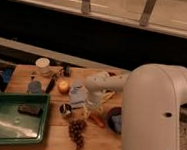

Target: Place pepper in metal cup

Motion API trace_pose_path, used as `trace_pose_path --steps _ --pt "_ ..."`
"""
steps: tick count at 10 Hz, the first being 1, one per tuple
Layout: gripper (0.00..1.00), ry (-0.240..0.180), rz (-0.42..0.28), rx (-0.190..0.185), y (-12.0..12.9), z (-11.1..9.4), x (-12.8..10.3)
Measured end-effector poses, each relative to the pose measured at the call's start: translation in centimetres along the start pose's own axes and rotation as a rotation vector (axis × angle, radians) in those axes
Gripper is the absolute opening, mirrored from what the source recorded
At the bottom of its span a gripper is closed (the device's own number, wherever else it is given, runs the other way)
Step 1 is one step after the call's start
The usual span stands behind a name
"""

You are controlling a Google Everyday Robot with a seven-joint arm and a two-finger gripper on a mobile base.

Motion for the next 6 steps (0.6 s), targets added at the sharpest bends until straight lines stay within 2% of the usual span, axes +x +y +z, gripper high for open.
trace_pose_path --steps 3,4,6 --pt "0.05 -0.002 0.003 -0.001 -0.24 -0.42 0.04" --pt "0.0 -0.004 0.001 -0.003 -0.09 -0.44 -0.03" --pt "0.0 -0.008 -0.001 0.004 -0.16 -0.72 -0.09"
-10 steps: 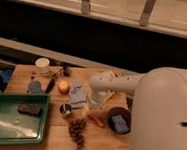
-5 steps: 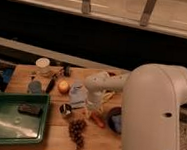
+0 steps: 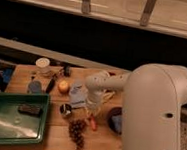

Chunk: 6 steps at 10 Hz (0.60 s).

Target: Place pepper in metal cup

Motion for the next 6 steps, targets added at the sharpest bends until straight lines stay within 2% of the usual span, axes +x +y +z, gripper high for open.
trace_pose_path --steps 2,3,6 --pt "0.0 -0.044 -0.003 0.037 -0.8 -1.9 -0.8" --pt "0.0 -0.079 0.0 0.058 -1.3 -3.8 -1.4" --pt "0.0 -0.201 -0.009 0.101 -2.7 -11.4 -3.0"
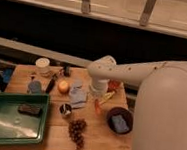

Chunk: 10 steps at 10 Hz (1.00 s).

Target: Place pepper in metal cup

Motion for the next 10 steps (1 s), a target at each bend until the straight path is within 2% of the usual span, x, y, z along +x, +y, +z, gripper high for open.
trace_pose_path --steps 1,2,3,5,8,10 --pt "0.0 -0.067 -0.019 -0.017 -0.6 -2.5 -1.6" --pt "0.0 -0.126 -0.043 -0.047 -0.7 -3.9 -3.0" --pt "0.0 -0.164 -0.069 -0.07 -0.1 -4.7 -4.3" --pt "0.0 -0.247 -0.17 -0.16 3.4 -5.4 -6.9" --pt "0.0 -0.313 -0.285 -0.337 6.6 -5.7 -7.5" --pt "0.0 -0.336 -0.308 -0.382 7.2 -6.0 -7.6"
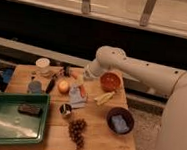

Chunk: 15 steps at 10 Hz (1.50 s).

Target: Place pepper in metal cup

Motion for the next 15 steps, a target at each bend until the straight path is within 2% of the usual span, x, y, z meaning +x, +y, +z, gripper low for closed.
trace_pose_path --steps 2,3,5,8,15 --pt "0.0 0.003 -0.001 0.013 0.2 0.4 0.3" --pt "0.0 -0.011 0.008 0.005 0.1 0.8 0.4" --pt "0.0 -0.054 0.002 -0.046 1.1 2.6 0.0" --pt "0.0 -0.087 -0.001 -0.109 2.4 5.0 -0.3" --pt "0.0 -0.149 0.026 -0.22 4.9 7.4 0.6"
